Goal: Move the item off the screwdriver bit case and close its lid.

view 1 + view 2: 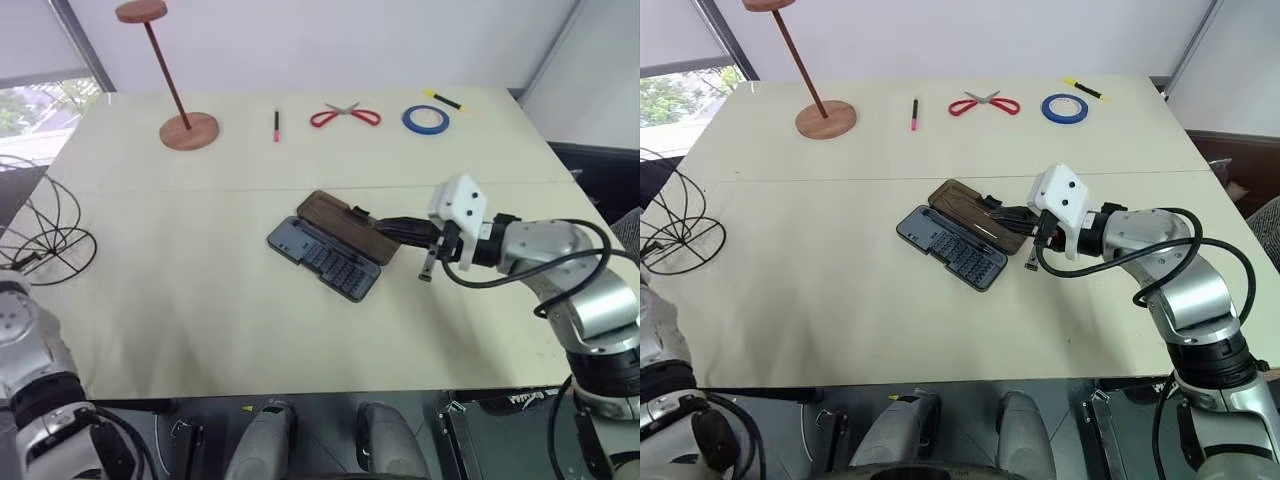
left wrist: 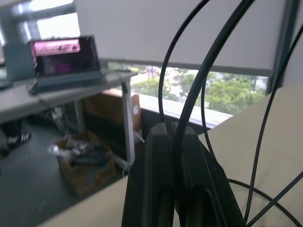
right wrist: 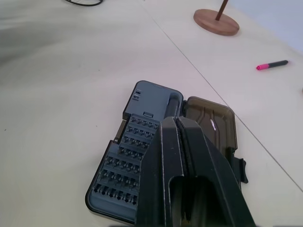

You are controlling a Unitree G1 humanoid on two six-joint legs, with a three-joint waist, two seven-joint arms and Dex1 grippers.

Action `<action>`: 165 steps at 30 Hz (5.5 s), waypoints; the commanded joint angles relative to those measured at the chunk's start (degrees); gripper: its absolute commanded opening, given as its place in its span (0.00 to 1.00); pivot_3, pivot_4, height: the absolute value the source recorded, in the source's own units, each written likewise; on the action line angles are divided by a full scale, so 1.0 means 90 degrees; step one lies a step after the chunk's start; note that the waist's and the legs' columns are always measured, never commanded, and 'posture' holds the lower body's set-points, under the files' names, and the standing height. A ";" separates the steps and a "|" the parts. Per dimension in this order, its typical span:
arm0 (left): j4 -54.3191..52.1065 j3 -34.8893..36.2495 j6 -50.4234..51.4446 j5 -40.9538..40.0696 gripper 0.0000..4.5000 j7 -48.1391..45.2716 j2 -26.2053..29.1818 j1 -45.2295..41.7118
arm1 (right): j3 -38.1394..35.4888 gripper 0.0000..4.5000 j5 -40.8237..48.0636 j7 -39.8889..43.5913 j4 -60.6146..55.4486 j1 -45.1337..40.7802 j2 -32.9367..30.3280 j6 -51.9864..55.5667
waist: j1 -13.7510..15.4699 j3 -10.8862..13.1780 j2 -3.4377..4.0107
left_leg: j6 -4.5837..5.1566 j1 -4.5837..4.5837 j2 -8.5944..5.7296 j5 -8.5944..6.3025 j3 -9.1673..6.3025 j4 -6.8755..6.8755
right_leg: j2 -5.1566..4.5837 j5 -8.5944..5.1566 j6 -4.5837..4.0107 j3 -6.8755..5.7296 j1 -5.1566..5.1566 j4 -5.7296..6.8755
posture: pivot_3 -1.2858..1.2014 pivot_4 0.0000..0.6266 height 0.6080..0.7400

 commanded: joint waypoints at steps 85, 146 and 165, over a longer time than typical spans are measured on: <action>-0.2219 -0.4636 0.2664 -0.0450 1.00 -0.7006 0.0487 -0.1248 | 0.1231 0.99 -0.2491 -0.0056 0.6062 -0.2792 0.1524 -0.0595 | -0.0186 0.0004 0.0007 | -0.0002 -0.0006 -0.0002 0.0002 0.0002 -0.0001 | 0.0012 0.0003 -0.0006 0.0007 -0.0016 0.0014 | 0.52 0.24 1.00; -0.2600 -0.3936 0.3426 -0.1078 1.00 -0.6515 0.0603 -0.1338 | 0.1629 0.19 -0.3612 0.0721 0.5199 -0.2730 0.1753 -0.3475 | -0.0195 0.0004 0.0008 | -0.0045 -0.0003 -0.0001 0.0027 -0.0001 -0.0001 | 0.0015 0.0005 -0.0009 0.0009 -0.0018 0.0026 | 0.52 0.24 1.00; -0.2571 -0.4064 0.3351 -0.0977 1.00 -0.6466 0.0478 -0.1360 | 0.1061 0.75 -0.2845 0.1074 0.8102 -0.3922 0.2467 -0.2005 | -0.0204 0.0004 0.0009 | -0.0045 -0.0004 -0.0001 0.0027 0.0001 -0.0003 | 0.0015 0.0006 -0.0011 0.0011 -0.0025 0.0032 | 0.52 0.24 1.00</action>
